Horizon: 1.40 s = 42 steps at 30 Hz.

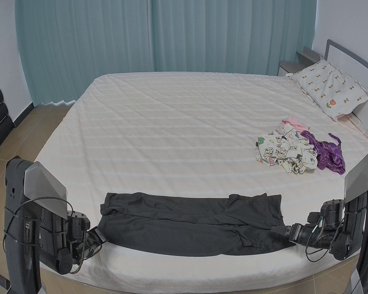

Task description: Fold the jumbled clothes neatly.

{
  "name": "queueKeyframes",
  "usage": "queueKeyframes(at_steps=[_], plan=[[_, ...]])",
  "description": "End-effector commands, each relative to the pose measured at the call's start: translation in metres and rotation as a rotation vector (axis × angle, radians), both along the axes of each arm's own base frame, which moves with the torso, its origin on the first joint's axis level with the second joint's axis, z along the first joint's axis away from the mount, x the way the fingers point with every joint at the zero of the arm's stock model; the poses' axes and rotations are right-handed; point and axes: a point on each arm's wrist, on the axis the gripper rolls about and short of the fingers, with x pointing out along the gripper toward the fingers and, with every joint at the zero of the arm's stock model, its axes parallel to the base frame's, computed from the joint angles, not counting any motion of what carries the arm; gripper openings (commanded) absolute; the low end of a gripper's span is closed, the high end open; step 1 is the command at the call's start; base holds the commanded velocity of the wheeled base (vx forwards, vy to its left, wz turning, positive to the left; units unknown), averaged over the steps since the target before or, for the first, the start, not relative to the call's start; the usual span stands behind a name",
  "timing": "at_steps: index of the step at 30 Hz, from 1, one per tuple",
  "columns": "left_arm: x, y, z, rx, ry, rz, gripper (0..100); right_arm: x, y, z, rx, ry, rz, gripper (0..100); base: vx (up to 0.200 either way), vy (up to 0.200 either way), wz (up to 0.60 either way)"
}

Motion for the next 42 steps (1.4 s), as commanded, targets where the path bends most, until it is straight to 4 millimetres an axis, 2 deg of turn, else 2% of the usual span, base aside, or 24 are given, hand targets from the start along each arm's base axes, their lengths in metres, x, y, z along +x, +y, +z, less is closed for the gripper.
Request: queueKeyframes(at_steps=[1,15,28,29,33,42], plan=[[-0.003,0.001,-0.002,0.01,0.009,0.008,0,0.0,0.0,0.001,0.001,-0.01,0.001,100,0.0,0.0,0.0],[-0.028,0.006,0.001,0.046,0.098,-0.001,0,0.0,0.0,0.001,0.001,-0.011,0.001,100,0.0,0.0,0.0],[-0.038,0.008,0.001,0.076,0.141,-0.016,0,0.001,-0.001,0.002,0.001,-0.016,-0.003,100,0.0,0.0,0.0],[-0.038,0.008,0.001,0.077,0.143,-0.017,100,0.001,-0.001,0.002,0.001,-0.016,-0.003,100,0.0,0.0,0.0],[-0.04,0.008,0.004,0.076,0.139,-0.016,100,0.001,-0.001,0.002,0.001,-0.017,-0.003,100,0.0,0.0,0.0],[-0.03,0.019,0.038,0.027,-0.016,-0.012,100,0.001,0.0,0.003,0.002,-0.018,-0.003,100,0.0,0.0,0.0]])
